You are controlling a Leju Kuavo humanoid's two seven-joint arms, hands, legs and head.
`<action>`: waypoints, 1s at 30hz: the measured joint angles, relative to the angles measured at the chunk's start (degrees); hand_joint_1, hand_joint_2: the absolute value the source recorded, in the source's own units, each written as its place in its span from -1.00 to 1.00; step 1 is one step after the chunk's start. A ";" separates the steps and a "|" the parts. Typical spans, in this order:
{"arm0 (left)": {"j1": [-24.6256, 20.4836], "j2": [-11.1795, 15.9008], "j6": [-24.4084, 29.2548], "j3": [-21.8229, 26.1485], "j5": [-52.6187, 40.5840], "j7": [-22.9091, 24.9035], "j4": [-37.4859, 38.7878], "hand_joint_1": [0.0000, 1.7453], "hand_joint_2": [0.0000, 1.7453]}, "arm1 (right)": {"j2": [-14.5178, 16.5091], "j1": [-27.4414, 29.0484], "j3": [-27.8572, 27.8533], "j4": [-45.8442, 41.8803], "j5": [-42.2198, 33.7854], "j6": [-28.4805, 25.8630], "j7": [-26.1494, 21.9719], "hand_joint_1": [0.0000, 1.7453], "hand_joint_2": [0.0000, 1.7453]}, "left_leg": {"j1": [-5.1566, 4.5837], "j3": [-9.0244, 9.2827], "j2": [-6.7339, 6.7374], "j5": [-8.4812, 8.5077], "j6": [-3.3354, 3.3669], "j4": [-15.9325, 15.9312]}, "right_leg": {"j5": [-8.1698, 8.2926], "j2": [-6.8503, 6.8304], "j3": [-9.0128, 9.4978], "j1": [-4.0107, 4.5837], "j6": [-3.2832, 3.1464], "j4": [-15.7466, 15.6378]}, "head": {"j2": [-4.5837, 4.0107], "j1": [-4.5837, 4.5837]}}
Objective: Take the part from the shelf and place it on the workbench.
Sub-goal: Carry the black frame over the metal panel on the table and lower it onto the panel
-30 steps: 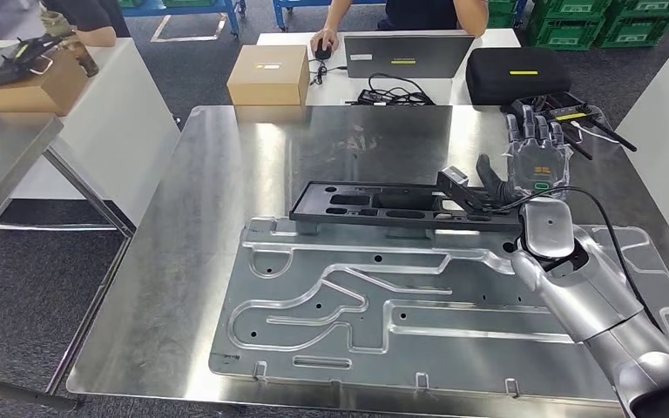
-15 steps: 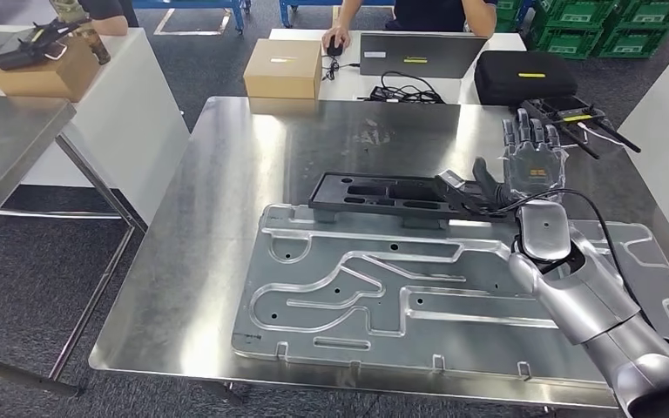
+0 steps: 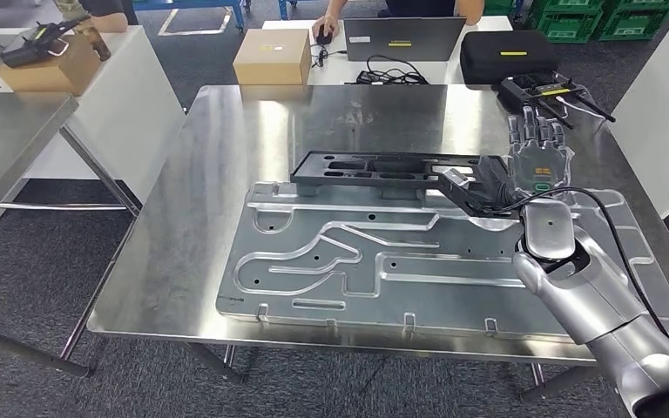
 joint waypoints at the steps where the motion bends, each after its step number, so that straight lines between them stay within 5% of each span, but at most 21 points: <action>1: -0.07 0.06 0.00 0.00 -0.03 0.00 0.00 -1.00 -1.00 | -0.02 -0.02 -0.04 -0.07 0.02 0.01 0.02 -1.00 -1.00 | -0.27 3.50 0.01 0.74 0.78 -4.62 | 0.54 -0.02 -0.52 0.09 0.11 -0.01 | 0.00 0.01; 3: -0.21 0.14 0.00 0.00 -0.07 -0.05 0.00 -1.00 -1.00 | -0.05 -0.08 -0.16 -0.19 0.04 0.01 0.10 -1.00 -1.00 | -1.00 8.49 0.43 0.81 1.93 -12.23 | 1.61 -0.41 -0.98 -0.05 0.79 -0.39 | 0.00 0.01; 5: -0.27 0.17 0.00 0.00 -0.09 -0.05 0.00 -1.00 -1.00 | -0.15 -0.06 -0.24 -0.23 0.05 0.04 0.22 -1.00 -1.00 | -1.58 9.46 0.81 1.19 2.37 -14.91 | 2.86 -0.84 -0.91 -0.45 1.75 -1.39 | 0.00 0.00; 7: -0.27 0.15 0.00 0.00 -0.15 0.01 0.00 -1.00 -1.00 | -0.49 0.20 -0.25 -0.24 0.05 0.06 0.32 -1.00 -1.00 | -1.41 9.30 0.74 3.54 2.87 -16.80 | 3.35 -0.84 -1.01 -0.36 2.32 -2.29 | 0.00 0.01; 9: -0.22 0.13 0.00 0.00 -0.26 0.04 0.00 -1.00 -1.00 | -1.02 0.46 -0.26 -0.33 0.05 0.08 0.39 -1.00 -1.00 | -1.07 8.80 0.71 6.03 3.33 -18.60 | -0.32 -0.66 -2.14 -0.05 2.56 0.28 | 0.00 0.04; 11: -0.17 0.09 -0.02 0.00 -0.35 0.05 0.00 -1.00 -1.00 | -1.51 0.73 -0.26 -0.44 0.05 0.12 0.45 -1.00 -1.00 | -1.13 7.58 0.73 7.52 3.54 -18.88 | -6.10 -0.49 -3.98 0.03 2.76 7.45 | 0.00 0.06; 13: -0.10 0.02 -0.04 0.00 -0.45 0.04 0.00 -1.00 -1.00 | -1.90 1.23 -0.26 -0.48 0.05 0.15 0.51 -1.00 -1.00 | -1.18 5.95 0.76 8.66 3.48 -18.62 | -7.76 -0.42 -4.38 0.04 3.09 13.21 | 0.00 0.05; 15: -0.07 -0.01 -0.05 0.00 -0.51 0.04 0.00 -1.00 -1.00 | -2.15 1.55 -0.26 -0.54 0.04 0.15 0.60 -1.00 -1.00 | -1.14 4.06 0.81 9.69 3.27 -18.00 | -5.39 -0.43 -1.18 0.00 3.28 11.63 | 0.00 0.06; 18: -0.11 -0.02 -0.04 0.00 -0.58 0.02 0.00 -1.00 -1.00 | -2.46 1.55 -0.48 -0.94 0.01 0.09 0.94 -1.00 -1.00 | -1.35 1.80 0.82 10.70 2.57 -16.34 | -4.71 -0.42 7.71 0.18 2.72 0.22 | 0.00 0.05; 19: -0.12 -0.02 -0.04 0.00 -0.61 0.01 0.00 -1.00 -1.00 | -2.58 1.57 -0.61 -1.10 -0.02 0.07 1.03 -1.00 -1.00 | -1.45 1.41 0.83 11.03 2.28 -15.93 | -5.33 -0.38 9.17 0.29 2.29 -2.01 | 0.00 0.02; 21: -0.04 0.00 -0.04 0.00 -0.64 0.01 0.00 -1.00 -1.00 | -2.90 1.79 -0.77 -1.26 -0.05 0.07 1.24 -1.00 -1.00 | -1.45 0.97 0.83 11.80 1.67 -15.75 | -5.22 -0.37 9.08 0.38 1.22 -2.72 | 0.00 0.01; 23: 0.12 0.03 -0.04 0.00 -0.64 0.01 0.00 -1.00 -1.00 | -3.30 2.05 -0.81 -1.27 -0.08 0.11 1.41 -1.00 -1.00 | -1.12 -0.07 0.71 9.95 0.82 -14.20 | -4.07 -0.48 8.10 0.24 0.29 -2.76 | 0.00 0.01; 27: 0.20 0.01 -0.04 0.00 -0.61 -0.05 0.00 -1.00 -1.00 | -4.10 3.00 -1.25 -1.32 -0.16 -0.05 1.94 -1.00 -1.00 | 0.12 -4.15 0.58 -0.76 -0.98 0.02 | -1.12 -0.25 4.54 -0.37 -0.46 -2.75 | 0.00 0.00; 29: 0.19 0.01 -0.04 0.00 -0.56 -0.07 0.00 -1.00 -1.00 | -4.74 3.94 -1.52 -1.38 -0.40 -0.39 2.32 -1.00 -1.00 | 0.85 -3.26 0.59 -0.50 -1.51 3.51 | 0.28 -0.16 2.67 -0.54 -0.14 -2.69 | 0.00 0.00; 30: 0.19 0.01 -0.04 0.00 -0.53 -0.07 0.00 -1.00 -1.00 | -5.14 4.42 -1.68 -1.44 -0.58 -0.66 2.48 -1.00 -1.00 | 1.06 -1.26 0.59 0.95 -1.56 1.96 | 0.94 -0.09 1.84 -0.59 0.08 -2.68 | 0.00 0.00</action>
